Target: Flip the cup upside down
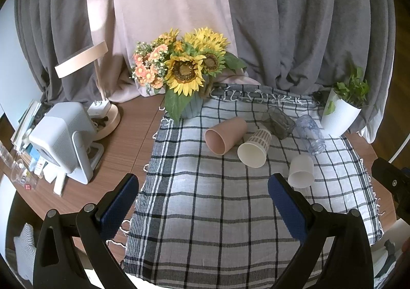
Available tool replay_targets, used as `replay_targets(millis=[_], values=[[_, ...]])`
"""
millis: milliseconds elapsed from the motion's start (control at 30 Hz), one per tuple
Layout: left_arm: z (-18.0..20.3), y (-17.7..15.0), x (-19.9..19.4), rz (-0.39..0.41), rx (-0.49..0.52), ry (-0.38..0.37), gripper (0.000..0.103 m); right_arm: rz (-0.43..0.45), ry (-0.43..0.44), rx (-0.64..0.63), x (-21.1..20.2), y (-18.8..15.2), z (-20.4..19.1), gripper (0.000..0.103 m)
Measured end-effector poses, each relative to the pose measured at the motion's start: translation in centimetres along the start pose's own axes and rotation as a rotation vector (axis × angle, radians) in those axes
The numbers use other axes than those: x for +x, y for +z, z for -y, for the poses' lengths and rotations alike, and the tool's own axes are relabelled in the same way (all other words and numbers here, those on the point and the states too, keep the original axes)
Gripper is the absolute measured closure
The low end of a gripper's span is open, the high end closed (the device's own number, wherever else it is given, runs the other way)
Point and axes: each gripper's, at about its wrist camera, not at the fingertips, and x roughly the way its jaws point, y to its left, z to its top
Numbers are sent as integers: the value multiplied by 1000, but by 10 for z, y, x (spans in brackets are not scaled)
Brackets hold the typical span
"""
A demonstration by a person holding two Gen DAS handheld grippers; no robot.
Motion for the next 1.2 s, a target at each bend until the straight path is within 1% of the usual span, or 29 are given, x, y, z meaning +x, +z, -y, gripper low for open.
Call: replay_targets(millis=[1200], values=[[-4,0,3,-4,-4,-2,0,-3,-4,0,6,1,-4,2]])
